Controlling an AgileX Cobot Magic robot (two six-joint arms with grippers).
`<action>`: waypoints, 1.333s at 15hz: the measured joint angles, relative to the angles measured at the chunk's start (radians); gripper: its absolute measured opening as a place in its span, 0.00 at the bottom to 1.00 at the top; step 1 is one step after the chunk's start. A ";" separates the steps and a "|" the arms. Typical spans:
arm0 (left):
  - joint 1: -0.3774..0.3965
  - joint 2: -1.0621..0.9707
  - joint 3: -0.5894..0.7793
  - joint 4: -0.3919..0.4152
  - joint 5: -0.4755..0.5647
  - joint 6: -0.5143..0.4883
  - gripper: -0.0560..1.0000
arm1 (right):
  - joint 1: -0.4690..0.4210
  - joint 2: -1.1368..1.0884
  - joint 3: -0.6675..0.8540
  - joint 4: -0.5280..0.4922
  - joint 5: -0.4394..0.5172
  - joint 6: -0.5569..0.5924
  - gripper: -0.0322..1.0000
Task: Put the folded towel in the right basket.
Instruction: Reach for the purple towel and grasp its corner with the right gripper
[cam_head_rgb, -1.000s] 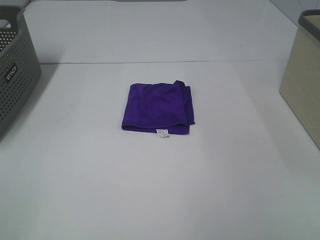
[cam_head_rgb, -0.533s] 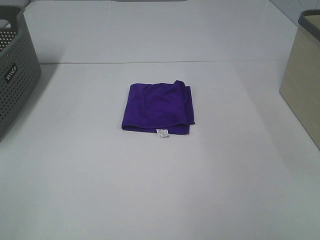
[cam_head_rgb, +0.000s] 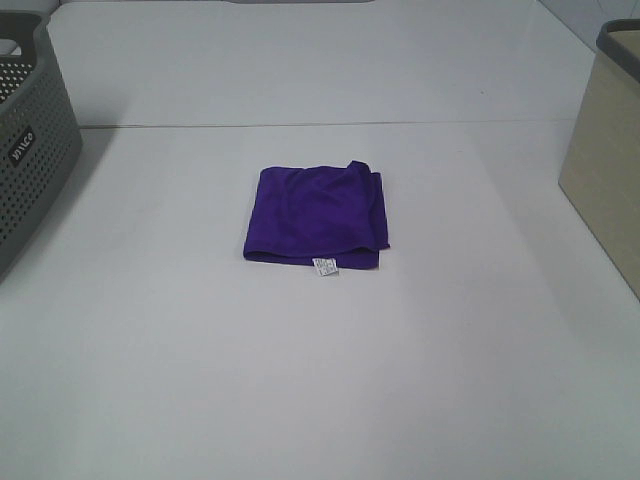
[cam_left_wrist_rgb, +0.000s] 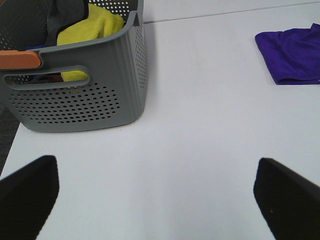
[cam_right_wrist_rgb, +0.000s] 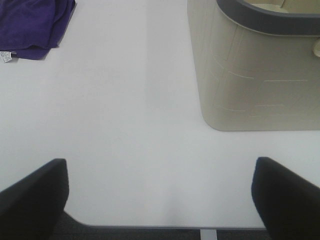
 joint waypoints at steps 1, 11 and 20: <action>0.000 0.000 0.000 0.000 0.000 0.000 0.99 | 0.000 0.000 0.000 0.000 0.000 0.000 0.96; 0.000 0.000 0.000 -0.026 0.000 -0.031 0.99 | 0.000 0.000 0.000 0.000 0.000 0.000 0.96; 0.000 0.000 0.000 -0.029 0.000 -0.037 0.99 | 0.000 0.000 0.000 0.000 0.000 0.000 0.96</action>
